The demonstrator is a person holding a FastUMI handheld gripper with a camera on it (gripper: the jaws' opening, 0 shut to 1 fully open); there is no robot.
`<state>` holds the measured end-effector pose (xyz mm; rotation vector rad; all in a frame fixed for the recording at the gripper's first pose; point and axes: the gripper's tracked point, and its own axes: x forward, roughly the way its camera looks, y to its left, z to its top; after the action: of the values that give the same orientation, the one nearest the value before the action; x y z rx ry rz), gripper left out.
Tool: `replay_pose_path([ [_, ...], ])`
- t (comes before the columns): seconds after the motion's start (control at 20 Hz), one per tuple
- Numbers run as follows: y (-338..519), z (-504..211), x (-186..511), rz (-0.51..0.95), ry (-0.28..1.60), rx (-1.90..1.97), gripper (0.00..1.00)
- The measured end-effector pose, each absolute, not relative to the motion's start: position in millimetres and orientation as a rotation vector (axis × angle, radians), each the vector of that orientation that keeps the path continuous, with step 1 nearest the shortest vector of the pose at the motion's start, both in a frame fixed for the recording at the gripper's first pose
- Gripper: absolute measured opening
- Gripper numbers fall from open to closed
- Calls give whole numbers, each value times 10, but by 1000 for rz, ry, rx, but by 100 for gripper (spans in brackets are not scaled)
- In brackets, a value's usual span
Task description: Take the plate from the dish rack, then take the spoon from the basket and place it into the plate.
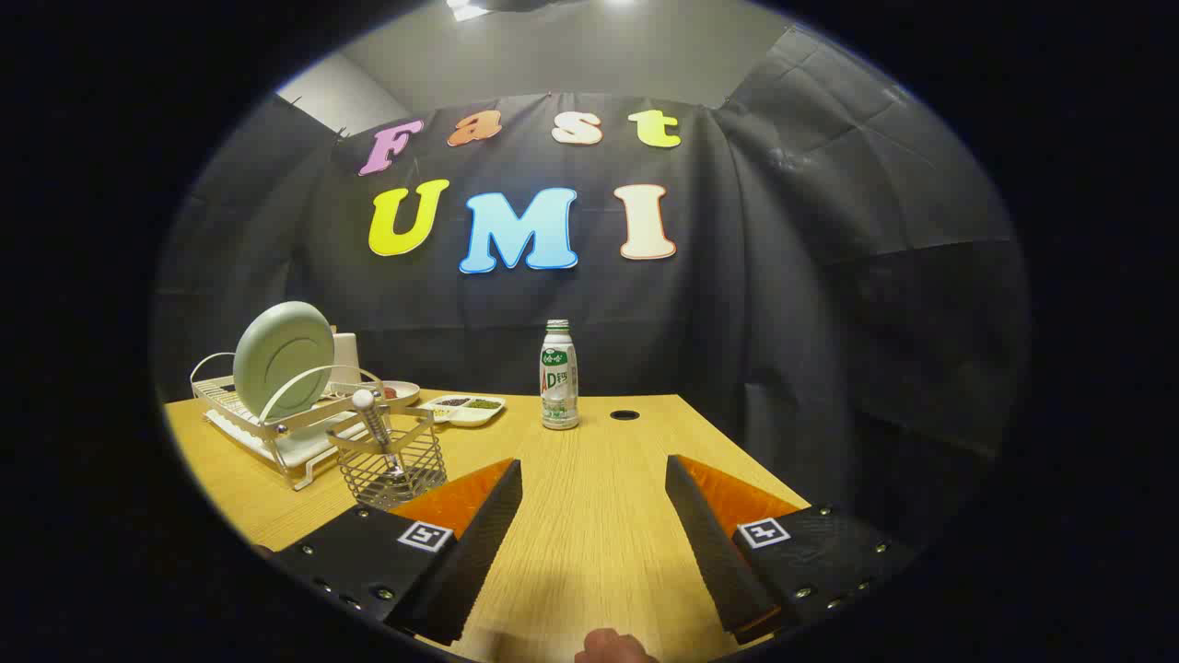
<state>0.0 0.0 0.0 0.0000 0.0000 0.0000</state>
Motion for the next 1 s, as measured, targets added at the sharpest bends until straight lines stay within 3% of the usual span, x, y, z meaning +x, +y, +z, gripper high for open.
replay_pose_path([
  [0.45, -99, 390, 660, -45, -37, 15, 97],
  [1.0, 538, 2047, 115, -58, -34, 18, 97],
])
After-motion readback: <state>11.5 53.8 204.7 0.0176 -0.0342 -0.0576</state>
